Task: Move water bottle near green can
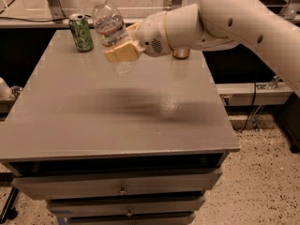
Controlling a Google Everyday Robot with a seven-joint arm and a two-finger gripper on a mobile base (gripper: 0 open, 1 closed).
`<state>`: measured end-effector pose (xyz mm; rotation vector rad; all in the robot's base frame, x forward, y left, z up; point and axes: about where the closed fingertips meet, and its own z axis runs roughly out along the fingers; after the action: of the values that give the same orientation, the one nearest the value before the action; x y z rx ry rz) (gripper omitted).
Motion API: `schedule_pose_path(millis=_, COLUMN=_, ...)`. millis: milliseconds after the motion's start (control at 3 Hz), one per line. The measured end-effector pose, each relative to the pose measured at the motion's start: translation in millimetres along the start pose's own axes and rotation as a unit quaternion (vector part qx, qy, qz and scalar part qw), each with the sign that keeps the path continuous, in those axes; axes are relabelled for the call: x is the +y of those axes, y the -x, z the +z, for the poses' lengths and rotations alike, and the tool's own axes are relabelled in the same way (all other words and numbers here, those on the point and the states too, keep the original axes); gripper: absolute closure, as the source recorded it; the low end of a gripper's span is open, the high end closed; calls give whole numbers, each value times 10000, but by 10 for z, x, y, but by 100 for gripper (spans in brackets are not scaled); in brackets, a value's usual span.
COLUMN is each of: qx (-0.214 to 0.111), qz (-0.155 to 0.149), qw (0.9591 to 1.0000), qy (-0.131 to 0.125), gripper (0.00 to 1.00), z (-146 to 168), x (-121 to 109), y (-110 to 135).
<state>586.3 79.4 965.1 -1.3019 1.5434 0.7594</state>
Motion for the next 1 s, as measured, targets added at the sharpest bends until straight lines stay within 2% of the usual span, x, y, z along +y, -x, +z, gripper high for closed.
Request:
schedule_pose_path(millis=333, qx=-306, qz=12, qw=9993, qy=-224, gripper=100, z=-60, x=-200, y=-22)
schedule_pose_path(millis=667, qx=-714, qz=-81, qw=9958, qy=-574, gripper=100, z=-65, x=-630, y=-11)
schedule_pose_path(millis=1000, qx=-908, qz=-41, qw=9917, qy=-905, gripper=100, z=15, x=-1174, y=-56)
